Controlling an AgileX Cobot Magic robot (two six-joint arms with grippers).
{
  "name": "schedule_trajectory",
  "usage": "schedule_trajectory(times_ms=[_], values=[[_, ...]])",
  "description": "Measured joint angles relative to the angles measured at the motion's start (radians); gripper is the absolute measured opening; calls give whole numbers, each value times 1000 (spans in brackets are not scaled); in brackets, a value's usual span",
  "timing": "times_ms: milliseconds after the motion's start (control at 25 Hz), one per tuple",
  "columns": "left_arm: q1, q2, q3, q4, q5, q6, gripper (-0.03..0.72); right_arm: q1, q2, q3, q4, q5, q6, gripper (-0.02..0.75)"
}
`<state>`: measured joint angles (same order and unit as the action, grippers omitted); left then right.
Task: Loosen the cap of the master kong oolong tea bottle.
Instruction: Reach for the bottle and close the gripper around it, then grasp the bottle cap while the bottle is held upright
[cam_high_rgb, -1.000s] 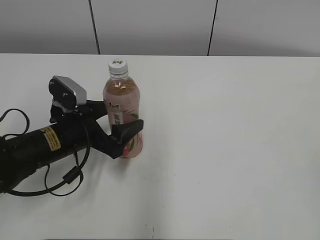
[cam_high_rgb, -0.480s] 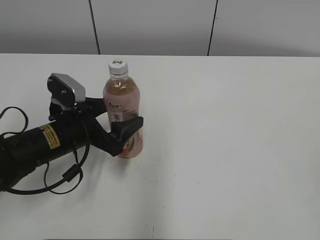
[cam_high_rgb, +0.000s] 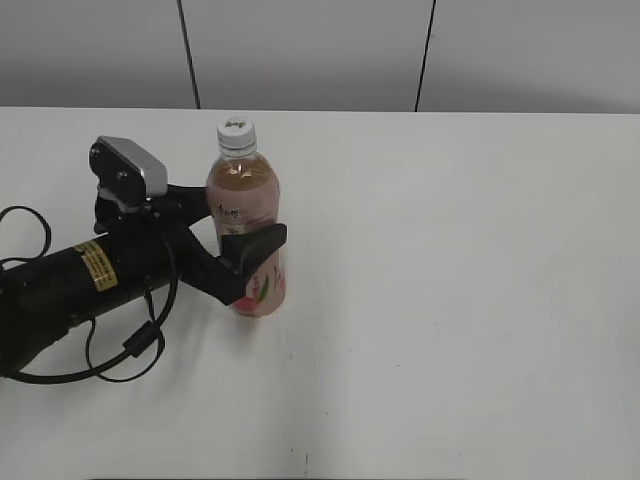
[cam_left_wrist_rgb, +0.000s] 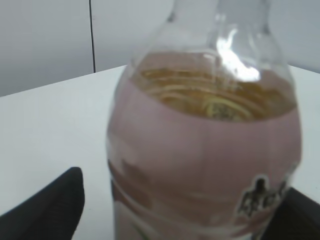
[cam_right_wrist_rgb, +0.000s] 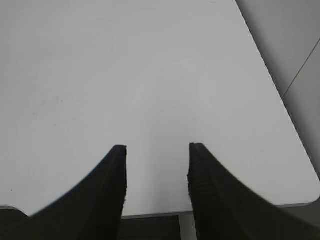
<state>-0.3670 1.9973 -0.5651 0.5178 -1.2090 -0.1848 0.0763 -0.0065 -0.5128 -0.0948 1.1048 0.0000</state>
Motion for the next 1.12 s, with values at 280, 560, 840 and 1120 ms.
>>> schedule_trajectory(times_ms=[280,560,840,1120], values=[[0,0,0,5,0,0,508,0,0,0,0,0,0,315],[-1,0,0,11,-1,0,394,0,0,0,0,0,0,315],[-1,0,0,11,-1,1,394,0,0,0,0,0,0,315],[-1,0,0,16,-1,1,394,0,0,0,0,0,0,315]])
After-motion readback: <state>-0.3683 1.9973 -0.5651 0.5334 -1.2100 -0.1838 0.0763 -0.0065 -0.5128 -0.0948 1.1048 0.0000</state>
